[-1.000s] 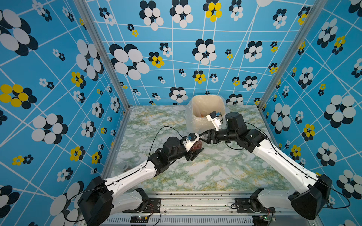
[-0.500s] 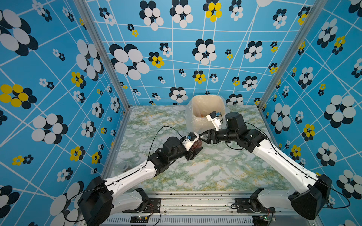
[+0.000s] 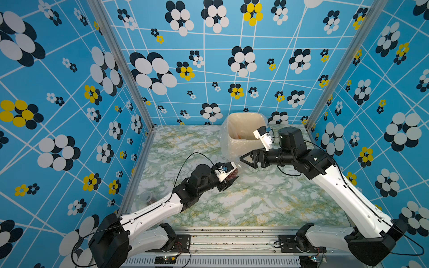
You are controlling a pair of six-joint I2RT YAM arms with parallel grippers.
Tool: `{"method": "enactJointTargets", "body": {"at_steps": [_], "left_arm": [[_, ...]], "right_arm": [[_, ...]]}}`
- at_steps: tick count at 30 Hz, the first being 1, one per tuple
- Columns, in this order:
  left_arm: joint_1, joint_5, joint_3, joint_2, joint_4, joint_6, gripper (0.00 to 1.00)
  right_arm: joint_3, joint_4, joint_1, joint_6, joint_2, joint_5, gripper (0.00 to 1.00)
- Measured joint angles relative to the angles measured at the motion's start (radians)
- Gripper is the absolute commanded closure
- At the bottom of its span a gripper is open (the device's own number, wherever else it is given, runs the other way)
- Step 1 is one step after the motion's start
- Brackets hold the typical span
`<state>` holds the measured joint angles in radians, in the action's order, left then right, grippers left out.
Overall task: Empty the moldy dried flower tea in the jars
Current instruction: Pick up the jar from the center of the board, then unscrew the lid from the jar.
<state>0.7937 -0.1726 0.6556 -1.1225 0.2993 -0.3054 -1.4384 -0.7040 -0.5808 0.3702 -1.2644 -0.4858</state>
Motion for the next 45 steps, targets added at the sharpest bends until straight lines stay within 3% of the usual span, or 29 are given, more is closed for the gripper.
{"method": "enactJointTargets", "body": {"at_steps": [9,18,26,32,41,45], "left_arm": [[0.001,0.028,-0.013,0.001,0.001,-0.073,0.69],[0.007,0.036,-0.013,0.001,0.001,-0.102,0.70],[0.011,0.047,-0.013,0.001,-0.009,-0.114,0.71],[0.011,0.028,-0.013,0.001,-0.019,-0.102,0.77],[-0.039,-0.291,0.028,-0.035,-0.167,0.023,0.78],[-0.061,-0.423,0.058,-0.057,-0.236,0.048,0.77]], "right_arm": [[-0.031,-0.108,0.000,0.017,-0.091,-0.029,0.09],[-0.031,-0.124,0.000,0.034,-0.128,-0.078,0.20],[-0.031,-0.124,0.000,0.031,-0.135,-0.106,0.52],[-0.027,-0.132,0.002,-0.013,-0.136,-0.115,0.66],[0.040,-0.181,0.002,-0.377,-0.109,-0.164,0.92],[0.073,-0.187,0.001,-0.548,-0.085,-0.188,0.95]]}}
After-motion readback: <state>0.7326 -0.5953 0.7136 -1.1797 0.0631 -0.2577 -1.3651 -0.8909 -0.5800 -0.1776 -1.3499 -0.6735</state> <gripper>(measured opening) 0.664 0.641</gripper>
